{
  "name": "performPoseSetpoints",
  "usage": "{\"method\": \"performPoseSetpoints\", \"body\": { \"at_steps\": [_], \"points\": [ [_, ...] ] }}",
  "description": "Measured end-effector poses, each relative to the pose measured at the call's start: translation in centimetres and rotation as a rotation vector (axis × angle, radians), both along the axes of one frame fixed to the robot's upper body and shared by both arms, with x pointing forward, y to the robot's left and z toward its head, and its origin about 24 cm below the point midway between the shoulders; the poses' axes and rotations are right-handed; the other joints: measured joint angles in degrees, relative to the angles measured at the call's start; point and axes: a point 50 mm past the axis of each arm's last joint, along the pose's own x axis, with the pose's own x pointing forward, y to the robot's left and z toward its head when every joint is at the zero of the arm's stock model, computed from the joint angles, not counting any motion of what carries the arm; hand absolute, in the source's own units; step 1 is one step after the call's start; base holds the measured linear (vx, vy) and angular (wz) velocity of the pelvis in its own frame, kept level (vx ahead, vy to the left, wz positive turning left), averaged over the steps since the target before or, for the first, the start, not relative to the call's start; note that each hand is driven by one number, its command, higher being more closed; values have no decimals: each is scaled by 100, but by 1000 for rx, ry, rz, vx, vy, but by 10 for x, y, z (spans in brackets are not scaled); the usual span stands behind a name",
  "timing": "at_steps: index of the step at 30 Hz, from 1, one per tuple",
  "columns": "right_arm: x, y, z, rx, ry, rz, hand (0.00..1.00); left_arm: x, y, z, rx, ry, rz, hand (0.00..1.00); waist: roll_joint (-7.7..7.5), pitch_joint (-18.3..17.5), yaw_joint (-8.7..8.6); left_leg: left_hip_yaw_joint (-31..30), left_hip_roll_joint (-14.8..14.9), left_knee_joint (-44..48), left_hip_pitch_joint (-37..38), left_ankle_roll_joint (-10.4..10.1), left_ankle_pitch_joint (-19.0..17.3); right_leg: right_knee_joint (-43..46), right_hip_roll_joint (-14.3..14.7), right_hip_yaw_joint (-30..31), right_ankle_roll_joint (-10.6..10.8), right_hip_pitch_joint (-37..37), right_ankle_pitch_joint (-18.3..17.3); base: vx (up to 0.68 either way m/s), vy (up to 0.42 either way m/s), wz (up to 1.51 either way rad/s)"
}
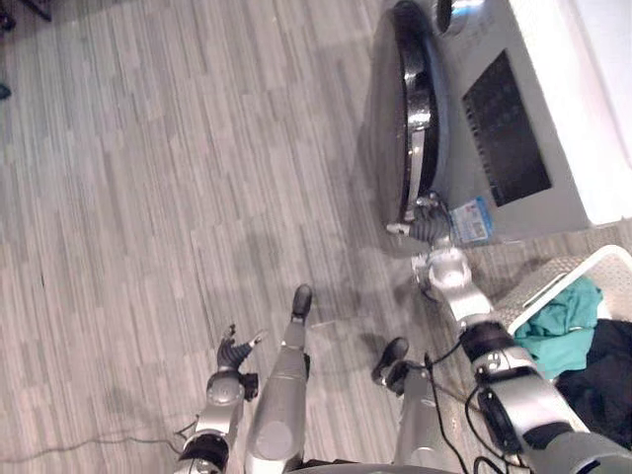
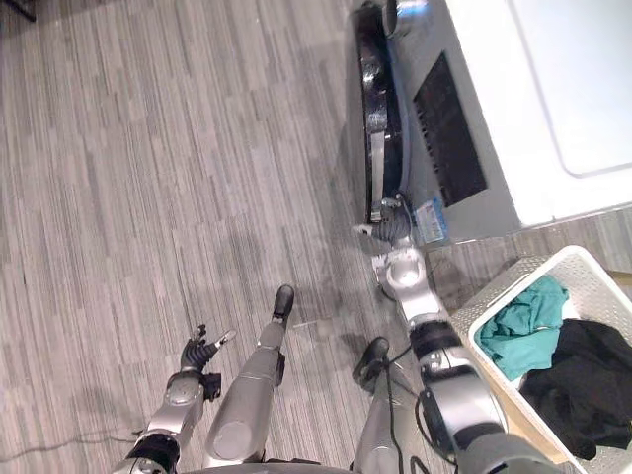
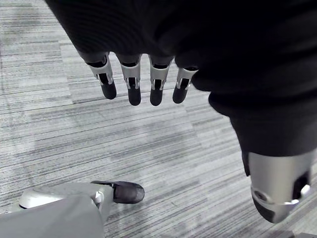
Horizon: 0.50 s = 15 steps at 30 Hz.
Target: Pick up the laundry basket with both hands and put the clothes into the washing machine.
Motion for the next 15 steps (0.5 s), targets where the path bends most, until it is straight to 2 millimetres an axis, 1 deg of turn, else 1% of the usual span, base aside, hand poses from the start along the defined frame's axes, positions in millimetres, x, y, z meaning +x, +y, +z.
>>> {"method": "performPoseSetpoints", "body": {
  "at_steps": [1,2,3,4,5,7,9,11,12,13,15],
  "points": [
    [1,8,4,5,-9,24,0,2,-1,1,-2,-7,-2,0,2,1,10,-50,-1,0,-28,-16,10,16,-1,-54,-4,5,-26,12,-74,35],
    [2,27,17,3,-42,81,0,5,-5,4,-3,-20,-20,0,7,3,91,-159,-6,-1,-78,-35,22,73,-12,-151,-8,8,-96,12,-89,46],
    [3,48,38,10,-95,138,0,11,-12,8,-6,-36,-43,0,63,34,213,-309,-16,-1,-101,-72,45,120,-28,-306,-25,77,-170,13,-98,54],
    [3,58,51,19,-134,167,0,13,-15,10,-7,-47,-57,0,114,61,268,-389,-20,-2,-102,-91,56,127,-31,-410,-26,140,-220,12,-111,72],
    [3,71,72,72,-183,180,0,17,-21,14,-13,-67,-71,0,161,86,393,-559,-59,-4,-115,-107,66,179,-66,-588,-35,243,-329,18,-117,74],
    [-2,90,103,93,-281,253,0,19,-25,16,-12,-80,-91,0,164,88,571,-801,-153,-29,-136,-138,82,322,-163,-799,-20,349,-519,39,-131,83],
    [-10,107,148,106,-418,312,0,22,-31,20,-12,-99,-118,0,171,91,763,-1083,-249,-33,-196,-183,110,396,-238,-1061,-3,495,-683,66,-127,80],
    [-15,111,169,109,-488,330,0,23,-34,22,-13,-110,-125,0,171,91,788,-1278,-302,-33,-223,-215,134,394,-274,-1167,9,620,-762,50,-77,67],
    [-15,108,175,104,-506,325,0,23,-34,22,-14,-110,-126,0,171,91,795,-1304,-331,-33,-224,-215,135,388,-277,-1185,24,647,-774,68,-73,60],
    [-14,104,177,103,-512,315,0,23,-35,22,-18,-110,-127,0,170,91,816,-1328,-370,-33,-223,-215,135,369,-292,-1183,63,684,-801,48,-30,30],
    [-11,96,178,107,-508,295,0,24,-35,23,-16,-114,-127,0,164,95,857,-1294,-368,-33,-224,-215,135,303,-271,-1115,73,691,-802,19,2,-5]
  ]
}}
